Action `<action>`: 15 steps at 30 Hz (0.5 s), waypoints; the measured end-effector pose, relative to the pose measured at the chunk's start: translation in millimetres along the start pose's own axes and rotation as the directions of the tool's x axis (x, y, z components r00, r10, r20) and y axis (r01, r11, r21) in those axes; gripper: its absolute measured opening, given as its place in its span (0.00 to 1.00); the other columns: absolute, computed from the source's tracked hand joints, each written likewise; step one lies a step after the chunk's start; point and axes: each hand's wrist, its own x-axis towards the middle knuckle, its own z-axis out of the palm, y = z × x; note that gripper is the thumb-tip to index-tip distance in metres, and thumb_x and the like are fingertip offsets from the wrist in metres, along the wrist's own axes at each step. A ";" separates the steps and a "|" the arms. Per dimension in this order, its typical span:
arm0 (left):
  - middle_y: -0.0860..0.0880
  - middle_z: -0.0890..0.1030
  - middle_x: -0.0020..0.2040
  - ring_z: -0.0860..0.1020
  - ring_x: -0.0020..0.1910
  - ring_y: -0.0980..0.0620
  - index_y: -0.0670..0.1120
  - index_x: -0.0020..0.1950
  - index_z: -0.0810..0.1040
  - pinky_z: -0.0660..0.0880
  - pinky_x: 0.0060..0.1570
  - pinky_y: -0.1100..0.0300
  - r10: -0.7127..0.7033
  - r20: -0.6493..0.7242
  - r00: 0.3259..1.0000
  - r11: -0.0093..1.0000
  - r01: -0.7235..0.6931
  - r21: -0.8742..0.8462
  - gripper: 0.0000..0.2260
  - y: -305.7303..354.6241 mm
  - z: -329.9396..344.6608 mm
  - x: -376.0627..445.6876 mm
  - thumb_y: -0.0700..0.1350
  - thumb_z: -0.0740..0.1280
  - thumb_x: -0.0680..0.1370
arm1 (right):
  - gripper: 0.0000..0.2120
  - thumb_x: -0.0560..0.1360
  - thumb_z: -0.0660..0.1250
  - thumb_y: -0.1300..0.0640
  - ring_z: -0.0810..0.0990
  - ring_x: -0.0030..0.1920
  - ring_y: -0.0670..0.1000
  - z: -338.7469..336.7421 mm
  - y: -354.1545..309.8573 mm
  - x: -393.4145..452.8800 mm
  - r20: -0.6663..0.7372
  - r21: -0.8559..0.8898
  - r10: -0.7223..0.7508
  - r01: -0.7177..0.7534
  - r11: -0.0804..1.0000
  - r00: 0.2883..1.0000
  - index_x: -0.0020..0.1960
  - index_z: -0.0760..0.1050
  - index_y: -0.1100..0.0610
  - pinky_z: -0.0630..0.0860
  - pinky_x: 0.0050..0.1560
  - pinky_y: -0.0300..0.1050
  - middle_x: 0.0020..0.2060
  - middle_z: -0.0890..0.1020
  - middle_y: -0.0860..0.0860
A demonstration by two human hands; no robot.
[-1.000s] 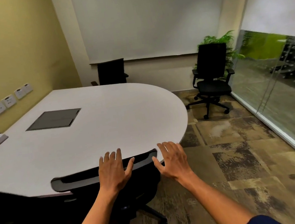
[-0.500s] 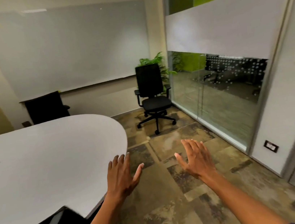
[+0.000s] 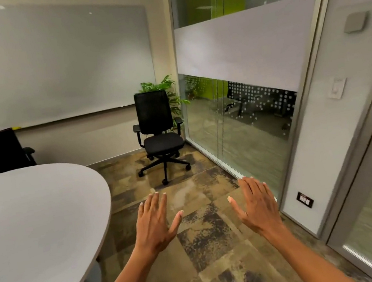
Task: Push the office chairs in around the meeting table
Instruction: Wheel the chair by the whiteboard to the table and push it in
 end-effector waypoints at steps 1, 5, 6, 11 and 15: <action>0.40 0.69 0.75 0.64 0.76 0.41 0.42 0.77 0.66 0.60 0.75 0.43 -0.002 -0.010 1.000 1.000 0.002 -0.003 0.39 -1.4 7.4 13.6 0.70 0.46 0.79 | 0.36 0.79 0.49 0.31 0.70 0.71 0.56 5.9 3.8 11.7 0.006 0.000 -0.002 0.002 1.000 1.000 0.74 0.68 0.57 0.64 0.74 0.60 0.70 0.73 0.55; 0.42 0.59 0.80 0.54 0.80 0.45 0.44 0.80 0.57 0.52 0.78 0.45 0.009 -0.034 0.999 1.000 -0.010 -0.023 0.38 -14.5 44.0 72.5 0.69 0.47 0.80 | 0.39 0.79 0.45 0.29 0.66 0.75 0.57 35.0 15.8 69.3 0.024 0.004 -0.024 0.024 1.000 0.999 0.76 0.66 0.56 0.62 0.75 0.62 0.73 0.71 0.55; 0.43 0.57 0.81 0.52 0.80 0.45 0.44 0.81 0.56 0.52 0.78 0.45 0.007 -0.043 0.999 1.000 -0.008 -0.025 0.38 -21.9 54.0 92.1 0.69 0.47 0.80 | 0.40 0.79 0.44 0.29 0.65 0.75 0.57 44.2 16.1 89.3 0.025 0.008 -0.029 0.029 1.000 0.999 0.76 0.66 0.56 0.62 0.75 0.62 0.74 0.70 0.56; 0.41 0.57 0.80 0.54 0.80 0.43 0.42 0.80 0.57 0.55 0.77 0.41 -0.017 -0.044 0.999 0.999 0.015 -0.039 0.40 -59.0 87.9 190.2 0.70 0.44 0.79 | 0.41 0.79 0.43 0.28 0.64 0.76 0.57 90.1 17.8 185.8 0.041 -0.016 -0.057 0.058 0.998 0.998 0.77 0.65 0.57 0.60 0.77 0.61 0.75 0.69 0.56; 0.41 0.56 0.80 0.53 0.79 0.43 0.41 0.80 0.57 0.55 0.77 0.42 -0.029 -0.091 0.995 0.999 0.024 -0.048 0.41 -92.1 98.1 286.7 0.71 0.41 0.79 | 0.38 0.79 0.49 0.31 0.67 0.75 0.58 117.6 13.3 288.6 -0.006 -0.014 -0.075 0.075 0.997 0.997 0.75 0.67 0.58 0.64 0.74 0.63 0.73 0.72 0.57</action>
